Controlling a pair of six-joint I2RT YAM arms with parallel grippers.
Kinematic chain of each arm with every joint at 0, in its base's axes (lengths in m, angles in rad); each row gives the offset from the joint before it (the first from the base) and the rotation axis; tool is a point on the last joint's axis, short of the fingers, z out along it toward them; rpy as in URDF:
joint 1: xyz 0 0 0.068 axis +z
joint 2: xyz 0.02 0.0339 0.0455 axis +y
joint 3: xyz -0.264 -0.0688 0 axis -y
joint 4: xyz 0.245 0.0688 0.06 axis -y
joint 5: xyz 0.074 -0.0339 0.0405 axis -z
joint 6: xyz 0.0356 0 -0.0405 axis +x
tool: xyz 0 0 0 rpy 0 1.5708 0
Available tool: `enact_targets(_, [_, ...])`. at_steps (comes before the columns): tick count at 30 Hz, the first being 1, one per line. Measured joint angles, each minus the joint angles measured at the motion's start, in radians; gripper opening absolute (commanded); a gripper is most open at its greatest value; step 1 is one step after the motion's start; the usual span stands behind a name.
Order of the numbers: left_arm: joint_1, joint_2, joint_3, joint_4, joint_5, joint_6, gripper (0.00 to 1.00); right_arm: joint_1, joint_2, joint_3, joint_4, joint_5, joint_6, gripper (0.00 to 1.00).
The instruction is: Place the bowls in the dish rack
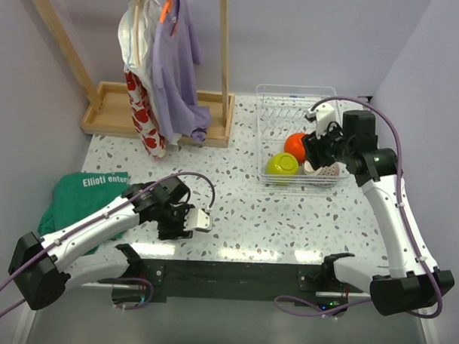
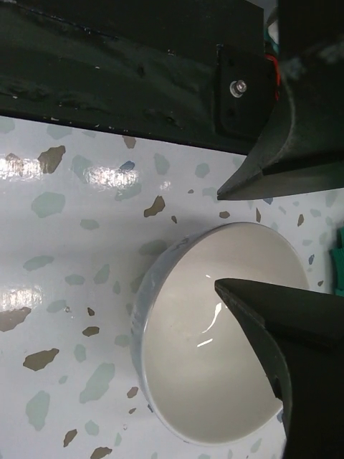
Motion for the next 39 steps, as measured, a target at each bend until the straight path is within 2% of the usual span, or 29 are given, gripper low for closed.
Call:
enact_targets(5, [-0.015,0.023,-0.028,0.063,-0.012,-0.038,0.46,-0.035,-0.001,-0.026,-0.002,0.0,0.009,0.58])
enact_targets(8, [-0.021,0.025,-0.04,0.087,-0.015,-0.045,0.38,-0.044,-0.004,-0.034,-0.003,0.001,0.014,0.58])
enact_targets(11, [-0.022,0.038,-0.048,0.103,-0.023,-0.047,0.25,-0.05,-0.015,-0.035,-0.004,0.001,0.016,0.58])
enact_targets(12, [-0.022,0.041,-0.049,0.105,-0.022,-0.046,0.16,-0.051,-0.02,-0.036,-0.004,0.001,0.017,0.58])
enact_targets(15, [-0.026,0.046,-0.052,0.102,-0.032,-0.047,0.0,-0.058,-0.035,-0.044,-0.003,0.001,0.02,0.57])
enact_targets(23, [-0.03,0.065,0.009,0.065,-0.011,-0.038,0.0,-0.101,-0.046,-0.06,-0.008,0.004,0.048,0.51])
enact_targets(26, [-0.038,0.107,0.115,-0.005,0.024,-0.039,0.0,-0.117,-0.047,-0.069,-0.008,0.003,0.065,0.51])
enact_targets(30, [-0.041,0.194,0.41,-0.08,0.131,-0.026,0.0,-0.129,-0.046,-0.08,-0.005,-0.006,0.09,0.5])
enact_targets(33, [-0.046,0.291,0.65,-0.07,0.233,-0.007,0.0,-0.133,-0.039,-0.08,0.013,-0.025,0.113,0.48])
enact_targets(37, [-0.061,0.461,0.877,-0.007,0.339,0.002,0.0,-0.135,0.003,-0.08,0.055,-0.043,0.153,0.44])
enact_targets(39, [-0.067,0.565,0.944,0.043,0.379,-0.004,0.0,-0.137,0.034,-0.078,0.071,-0.047,0.172,0.14])
